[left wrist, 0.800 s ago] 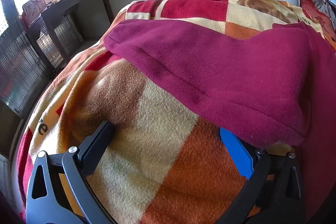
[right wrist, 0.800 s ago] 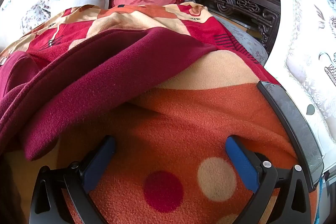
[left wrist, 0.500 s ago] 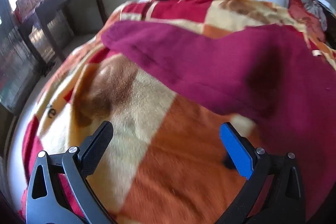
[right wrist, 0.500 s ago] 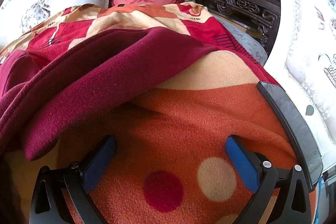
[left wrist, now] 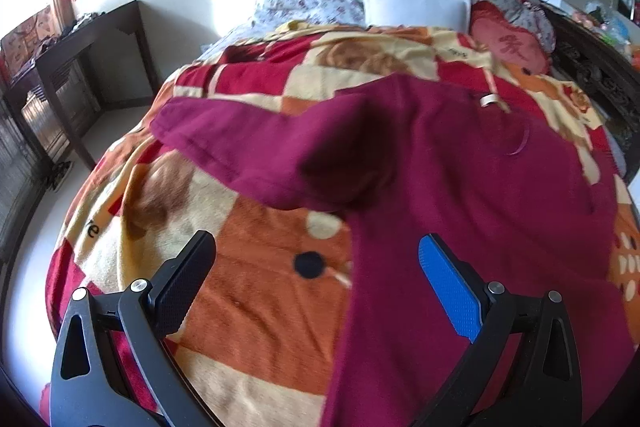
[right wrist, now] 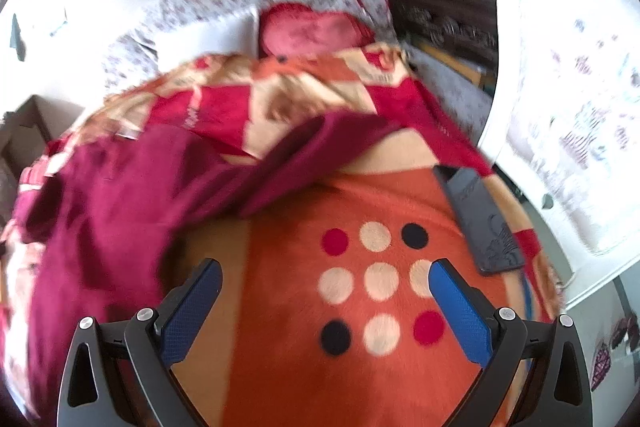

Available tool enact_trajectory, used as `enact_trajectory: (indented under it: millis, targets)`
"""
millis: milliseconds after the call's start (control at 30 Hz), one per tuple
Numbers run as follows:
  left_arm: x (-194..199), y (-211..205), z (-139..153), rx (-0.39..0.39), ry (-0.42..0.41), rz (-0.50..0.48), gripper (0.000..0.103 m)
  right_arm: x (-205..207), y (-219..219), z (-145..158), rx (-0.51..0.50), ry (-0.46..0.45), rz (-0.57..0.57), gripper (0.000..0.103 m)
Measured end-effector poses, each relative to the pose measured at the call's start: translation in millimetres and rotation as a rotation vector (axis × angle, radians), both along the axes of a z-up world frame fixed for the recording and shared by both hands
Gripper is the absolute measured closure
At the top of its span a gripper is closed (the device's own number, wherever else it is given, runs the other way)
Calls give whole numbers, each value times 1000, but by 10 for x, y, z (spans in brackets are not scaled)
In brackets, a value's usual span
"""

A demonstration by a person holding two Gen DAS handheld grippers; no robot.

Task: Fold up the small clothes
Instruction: 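Move both tools over the dark red sweatshirt lying on the bed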

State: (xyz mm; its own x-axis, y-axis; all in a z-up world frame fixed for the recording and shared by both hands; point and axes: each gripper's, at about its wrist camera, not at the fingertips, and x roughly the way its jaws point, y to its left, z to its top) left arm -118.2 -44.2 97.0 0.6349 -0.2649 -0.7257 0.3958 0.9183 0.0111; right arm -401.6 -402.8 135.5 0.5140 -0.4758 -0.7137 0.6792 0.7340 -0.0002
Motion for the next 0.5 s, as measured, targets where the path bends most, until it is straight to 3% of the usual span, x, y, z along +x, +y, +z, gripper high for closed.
enact_trajectory:
  millis: [200,300,500]
  targets:
    - [-203,-117,119,1,-19,-43,1,-76,607,431,12,-46,118,1]
    - [-279,-146,154,15,-35,-60,1,32,842,479,-4,-58,157,1]
    - [-396,-171,195,27,-45,-75,1,257,1114,412,57,-94,199,1]
